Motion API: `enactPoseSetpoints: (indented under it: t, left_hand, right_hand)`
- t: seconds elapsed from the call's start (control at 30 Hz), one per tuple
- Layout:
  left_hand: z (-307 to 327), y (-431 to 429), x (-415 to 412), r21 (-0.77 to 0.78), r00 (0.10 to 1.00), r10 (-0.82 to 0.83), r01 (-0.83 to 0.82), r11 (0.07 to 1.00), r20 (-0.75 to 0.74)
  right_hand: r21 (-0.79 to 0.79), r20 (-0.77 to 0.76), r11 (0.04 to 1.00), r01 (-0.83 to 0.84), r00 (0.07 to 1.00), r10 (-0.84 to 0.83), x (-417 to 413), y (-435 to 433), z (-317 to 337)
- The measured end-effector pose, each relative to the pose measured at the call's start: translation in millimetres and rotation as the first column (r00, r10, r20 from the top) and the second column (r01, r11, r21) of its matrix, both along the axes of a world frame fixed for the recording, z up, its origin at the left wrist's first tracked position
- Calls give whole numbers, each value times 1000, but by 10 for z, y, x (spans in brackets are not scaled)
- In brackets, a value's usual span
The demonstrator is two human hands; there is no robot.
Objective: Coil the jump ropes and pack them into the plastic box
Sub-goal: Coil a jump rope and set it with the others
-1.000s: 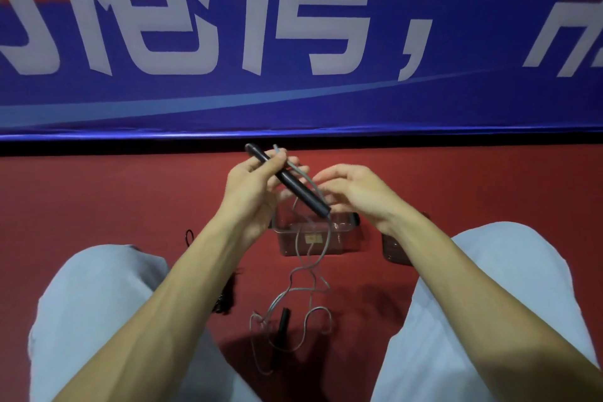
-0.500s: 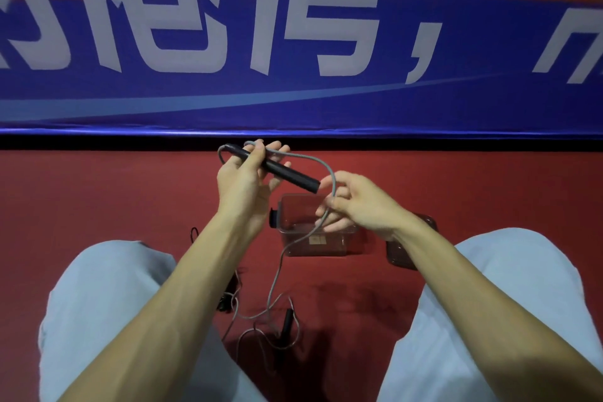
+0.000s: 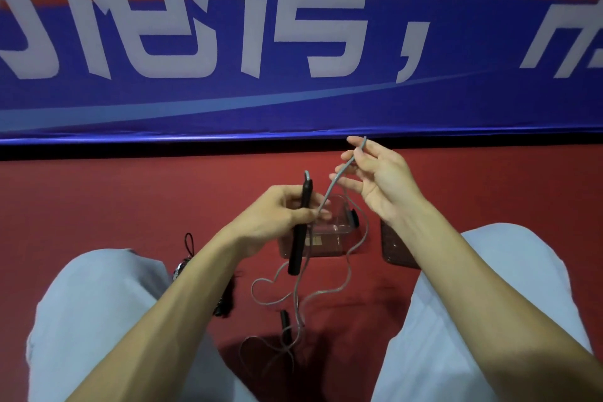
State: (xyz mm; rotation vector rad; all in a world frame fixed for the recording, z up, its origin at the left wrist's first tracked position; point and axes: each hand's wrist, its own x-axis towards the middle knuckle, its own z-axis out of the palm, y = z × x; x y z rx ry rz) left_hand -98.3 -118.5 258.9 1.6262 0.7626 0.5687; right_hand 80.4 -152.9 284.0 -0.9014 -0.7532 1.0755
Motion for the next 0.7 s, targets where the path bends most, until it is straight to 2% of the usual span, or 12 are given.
enactPoseSetpoints:
  t: [0.07, 0.17, 0.3, 0.37, 0.47, 0.57, 0.63, 0.7]
  left_hand:
    - [16, -29, 6, -50, 998, -60, 61, 997, 33]
    - [47, -52, 15, -55, 996, -41, 45, 997, 85]
    - [97, -69, 19, -129, 968, 98, -69, 989, 233]
    - [124, -50, 24, -199, 922, 199, -138, 970, 333]
    - [158, -8, 30, -334, 808, 348, -200, 921, 476]
    - [183, 41, 10, -466, 681, 456, -187, 865, 573]
    - [199, 74, -21, -546, 603, 506, -134, 827, 617]
    - [206, 106, -54, -635, 512, 561, -40, 772, 650]
  right_hand:
    - [-2, -84, 1000, 21, 996, -21, -7, 4, -2]
    - [-15, -159, 998, 60, 985, -62, 2, 26, -16]
    - [-66, -83, 997, 49, 995, -54, 1, 36, -56]
    - [-115, 88, 992, 55, 995, -45, -28, 41, -107]
    - [-129, 398, 984, 123, 915, -63, -105, 56, -187]
    - [-162, 545, 984, 70, 838, 30, -172, 73, -255]
    - [-239, 686, 970, -38, 701, 196, -199, 39, -280]
    - [-316, 744, 926, -205, 552, 376, -229, 15, -315]
